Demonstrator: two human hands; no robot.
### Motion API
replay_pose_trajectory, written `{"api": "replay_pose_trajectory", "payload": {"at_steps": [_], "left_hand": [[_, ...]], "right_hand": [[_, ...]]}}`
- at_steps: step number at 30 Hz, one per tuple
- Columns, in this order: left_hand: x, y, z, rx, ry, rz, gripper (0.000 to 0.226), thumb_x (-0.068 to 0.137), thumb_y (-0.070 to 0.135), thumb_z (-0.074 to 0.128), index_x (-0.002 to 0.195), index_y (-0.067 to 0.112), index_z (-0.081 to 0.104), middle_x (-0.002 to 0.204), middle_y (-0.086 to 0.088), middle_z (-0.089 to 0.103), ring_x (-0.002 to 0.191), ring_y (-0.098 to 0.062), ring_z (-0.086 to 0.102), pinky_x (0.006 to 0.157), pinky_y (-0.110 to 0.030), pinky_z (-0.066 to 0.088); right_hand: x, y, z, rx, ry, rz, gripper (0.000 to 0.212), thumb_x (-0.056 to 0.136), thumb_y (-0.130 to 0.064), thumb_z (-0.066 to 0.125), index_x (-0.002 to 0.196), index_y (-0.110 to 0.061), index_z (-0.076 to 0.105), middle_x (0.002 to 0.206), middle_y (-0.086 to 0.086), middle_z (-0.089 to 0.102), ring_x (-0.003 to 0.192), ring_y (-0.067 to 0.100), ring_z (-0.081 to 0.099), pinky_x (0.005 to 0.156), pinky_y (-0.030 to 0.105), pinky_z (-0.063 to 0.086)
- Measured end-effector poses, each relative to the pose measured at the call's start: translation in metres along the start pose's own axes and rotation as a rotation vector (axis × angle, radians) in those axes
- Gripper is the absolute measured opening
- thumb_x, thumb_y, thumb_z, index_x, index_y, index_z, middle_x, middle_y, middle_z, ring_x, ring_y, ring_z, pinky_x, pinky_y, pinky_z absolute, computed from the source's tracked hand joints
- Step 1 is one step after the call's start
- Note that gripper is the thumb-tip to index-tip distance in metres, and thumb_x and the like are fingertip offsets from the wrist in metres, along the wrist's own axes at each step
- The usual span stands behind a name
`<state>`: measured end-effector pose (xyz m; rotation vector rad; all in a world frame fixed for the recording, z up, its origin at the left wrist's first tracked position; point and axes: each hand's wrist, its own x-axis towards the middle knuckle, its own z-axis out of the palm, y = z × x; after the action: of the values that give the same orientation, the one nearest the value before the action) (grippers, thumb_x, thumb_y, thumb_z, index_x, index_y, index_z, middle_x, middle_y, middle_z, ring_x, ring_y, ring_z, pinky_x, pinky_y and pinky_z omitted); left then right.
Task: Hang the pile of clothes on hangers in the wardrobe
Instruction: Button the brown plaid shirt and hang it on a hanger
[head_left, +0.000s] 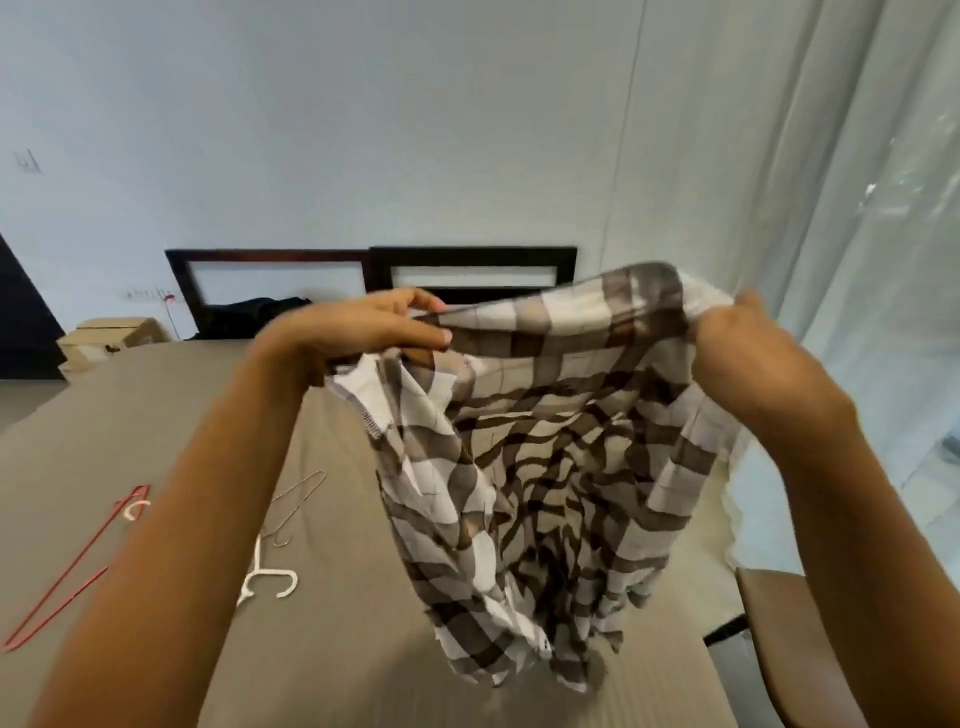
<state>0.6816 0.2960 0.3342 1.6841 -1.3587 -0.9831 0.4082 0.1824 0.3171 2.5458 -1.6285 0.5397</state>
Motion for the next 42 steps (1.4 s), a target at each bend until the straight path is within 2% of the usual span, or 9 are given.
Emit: {"api": "replay_pose_trajectory", "payload": {"at_steps": [4, 9, 13, 21, 25, 29, 34, 38, 42], "left_hand": [[-0.01, 0.043, -0.001, -0.225, 0.098, 0.215, 0.012, 0.082, 0.016, 0.061, 0.09, 0.007, 0.064, 0.071, -0.004, 0.07, 0.062, -0.012, 0.067, 0.058, -0.02, 0.055], [0.047, 0.032, 0.005, -0.29, 0.312, 0.277, 0.016, 0.074, -0.001, 0.072, 0.085, 0.003, 0.061, 0.062, 0.0, 0.067, 0.055, -0.01, 0.063, 0.051, -0.022, 0.05], [0.107, -0.049, 0.022, -0.269, 0.426, 0.023, 0.072, 0.055, -0.003, 0.081, 0.119, -0.001, 0.046, 0.095, -0.013, 0.062, 0.081, -0.022, 0.062, 0.066, -0.033, 0.052], [0.141, -0.225, 0.074, 0.327, 0.346, -0.342, 0.03, 0.079, 0.004, 0.061, 0.108, 0.0, 0.059, 0.105, -0.021, 0.063, 0.096, -0.033, 0.06, 0.065, -0.028, 0.04], [0.17, -0.276, 0.077, 0.01, 0.427, -0.431, 0.016, 0.076, 0.009, 0.059, 0.092, 0.005, 0.059, 0.09, -0.022, 0.061, 0.067, -0.023, 0.053, 0.049, -0.024, 0.037], [0.234, -0.28, 0.058, -0.238, 0.589, -0.27, 0.042, 0.075, 0.017, 0.064, 0.115, 0.012, 0.05, 0.116, -0.022, 0.06, 0.088, -0.025, 0.057, 0.072, -0.033, 0.045], [0.282, -0.287, 0.071, -0.269, 0.385, -0.102, 0.121, 0.063, 0.066, 0.069, 0.148, 0.025, -0.006, 0.157, -0.009, 0.014, 0.142, -0.019, 0.022, 0.114, -0.037, 0.024], [0.248, -0.39, 0.165, -0.123, 0.387, -0.276, 0.117, 0.051, 0.08, 0.066, 0.136, 0.006, 0.035, 0.137, -0.015, 0.047, 0.124, -0.024, 0.048, 0.101, -0.034, 0.041], [0.167, -0.465, 0.259, 0.199, 0.026, -0.528, 0.059, 0.078, 0.042, 0.072, 0.121, 0.007, 0.05, 0.118, -0.016, 0.055, 0.111, -0.031, 0.054, 0.087, -0.032, 0.041]], "right_hand": [[-0.017, -0.027, -0.049, 0.184, 0.346, 0.034, 0.027, 0.09, -0.001, 0.049, 0.117, -0.004, 0.051, 0.139, 0.024, 0.018, 0.099, 0.04, 0.051, 0.098, 0.041, 0.042], [0.034, -0.065, -0.008, 0.212, 0.365, 0.042, 0.089, 0.085, 0.005, 0.054, 0.15, -0.018, -0.002, 0.144, 0.032, 0.008, 0.089, 0.031, 0.058, 0.088, 0.043, 0.049], [0.076, -0.075, 0.093, 0.318, 0.134, -0.019, 0.064, 0.083, 0.01, 0.042, 0.142, -0.011, 0.03, 0.136, 0.026, 0.023, 0.091, 0.037, 0.055, 0.089, 0.04, 0.045], [0.045, -0.036, 0.249, 0.597, -0.249, 0.153, 0.037, 0.084, 0.006, 0.04, 0.112, -0.004, 0.061, 0.123, 0.021, 0.052, 0.11, 0.036, 0.051, 0.083, 0.028, 0.036], [0.064, -0.033, 0.293, 0.733, -0.168, 0.234, 0.041, 0.075, 0.013, 0.039, 0.101, -0.002, 0.066, 0.11, 0.021, 0.062, 0.109, 0.034, 0.053, 0.078, 0.026, 0.038], [0.138, -0.054, 0.307, 0.826, -0.096, 0.109, 0.035, 0.085, 0.005, 0.044, 0.114, -0.004, 0.063, 0.123, 0.019, 0.056, 0.117, 0.031, 0.051, 0.088, 0.022, 0.038], [0.181, -0.072, 0.366, 0.724, -0.24, -0.278, 0.089, 0.086, -0.049, 0.055, 0.151, -0.013, 0.006, 0.156, 0.018, -0.014, 0.145, 0.03, -0.01, 0.108, 0.02, 0.0], [0.096, -0.04, 0.461, 0.69, -0.424, -0.143, 0.059, 0.091, -0.025, 0.049, 0.143, -0.003, 0.032, 0.145, 0.027, 0.028, 0.137, 0.038, 0.024, 0.113, 0.029, 0.019], [-0.037, 0.008, 0.523, 0.531, -0.725, 0.086, 0.052, 0.084, -0.038, 0.053, 0.119, 0.0, 0.052, 0.121, 0.024, 0.053, 0.109, 0.035, 0.051, 0.085, 0.033, 0.038]]}}
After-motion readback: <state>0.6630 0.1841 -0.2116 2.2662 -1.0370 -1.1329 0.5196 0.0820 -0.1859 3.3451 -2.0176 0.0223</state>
